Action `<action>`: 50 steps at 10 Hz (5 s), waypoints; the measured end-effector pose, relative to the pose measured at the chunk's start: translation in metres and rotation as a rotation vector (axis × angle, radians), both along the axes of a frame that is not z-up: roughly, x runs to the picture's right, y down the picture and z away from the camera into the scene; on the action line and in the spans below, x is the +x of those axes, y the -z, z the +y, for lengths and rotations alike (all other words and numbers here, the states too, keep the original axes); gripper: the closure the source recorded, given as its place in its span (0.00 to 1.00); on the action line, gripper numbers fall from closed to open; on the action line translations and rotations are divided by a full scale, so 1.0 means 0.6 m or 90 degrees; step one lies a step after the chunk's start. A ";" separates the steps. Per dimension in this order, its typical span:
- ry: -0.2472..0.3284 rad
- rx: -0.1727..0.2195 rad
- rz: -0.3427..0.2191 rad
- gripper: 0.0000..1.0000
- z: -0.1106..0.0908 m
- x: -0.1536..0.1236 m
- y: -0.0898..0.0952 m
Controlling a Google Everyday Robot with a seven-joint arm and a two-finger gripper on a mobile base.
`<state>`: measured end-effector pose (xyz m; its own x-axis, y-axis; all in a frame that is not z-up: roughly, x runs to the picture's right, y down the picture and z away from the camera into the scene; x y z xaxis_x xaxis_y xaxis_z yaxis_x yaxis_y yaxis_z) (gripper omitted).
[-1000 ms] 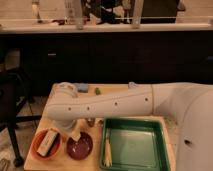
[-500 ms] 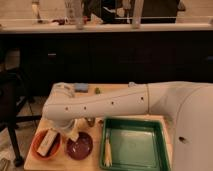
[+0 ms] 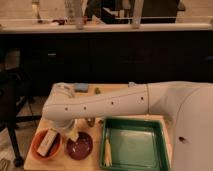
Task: Place eraser in table surface
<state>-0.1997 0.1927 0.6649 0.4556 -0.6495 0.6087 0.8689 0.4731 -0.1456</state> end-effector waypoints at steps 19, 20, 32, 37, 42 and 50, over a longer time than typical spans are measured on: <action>-0.024 -0.023 0.028 0.20 0.048 -0.179 -0.095; -0.023 -0.025 0.026 0.20 0.048 -0.187 -0.101; -0.031 -0.032 0.026 0.20 0.067 -0.177 -0.139; -0.039 -0.030 0.021 0.20 0.078 -0.178 -0.150; -0.031 -0.015 0.014 0.42 0.083 -0.188 -0.151; -0.032 0.010 -0.006 1.00 0.063 -0.193 -0.129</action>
<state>-0.3153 0.2304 0.7423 0.4817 -0.6354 0.6035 0.8457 0.5176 -0.1301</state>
